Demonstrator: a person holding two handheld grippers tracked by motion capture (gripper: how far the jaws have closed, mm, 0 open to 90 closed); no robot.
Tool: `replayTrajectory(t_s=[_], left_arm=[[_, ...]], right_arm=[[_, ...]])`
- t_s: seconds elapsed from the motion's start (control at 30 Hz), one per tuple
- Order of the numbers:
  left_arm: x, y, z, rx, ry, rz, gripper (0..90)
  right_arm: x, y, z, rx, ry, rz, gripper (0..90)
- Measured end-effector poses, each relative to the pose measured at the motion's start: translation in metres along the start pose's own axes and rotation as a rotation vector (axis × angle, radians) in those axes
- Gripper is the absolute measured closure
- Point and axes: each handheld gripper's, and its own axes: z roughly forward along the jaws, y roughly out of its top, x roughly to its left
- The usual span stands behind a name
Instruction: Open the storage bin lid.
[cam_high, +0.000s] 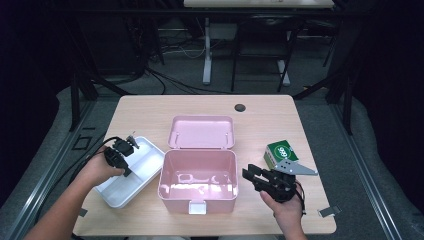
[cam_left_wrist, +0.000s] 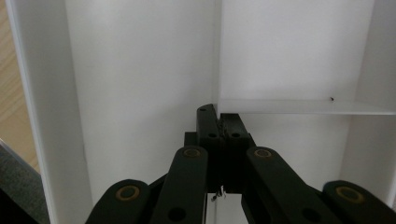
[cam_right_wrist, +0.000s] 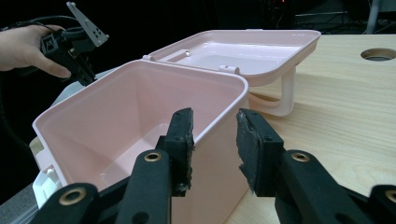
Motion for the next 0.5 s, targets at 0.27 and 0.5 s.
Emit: replayTrajectory(t_s=[0.27,0.5], left_arm=[[0.002,0.0,0.011,0.008,-0.011,-0.013,89.2],[0.004,-0.001,0.02,0.017,-0.016,-0.029,89.2]], right_arm=[[0.0,0.0,0.0,0.0,0.0,0.0,65.9],[0.0,0.0,0.0,0.0,0.001,0.001,65.9]])
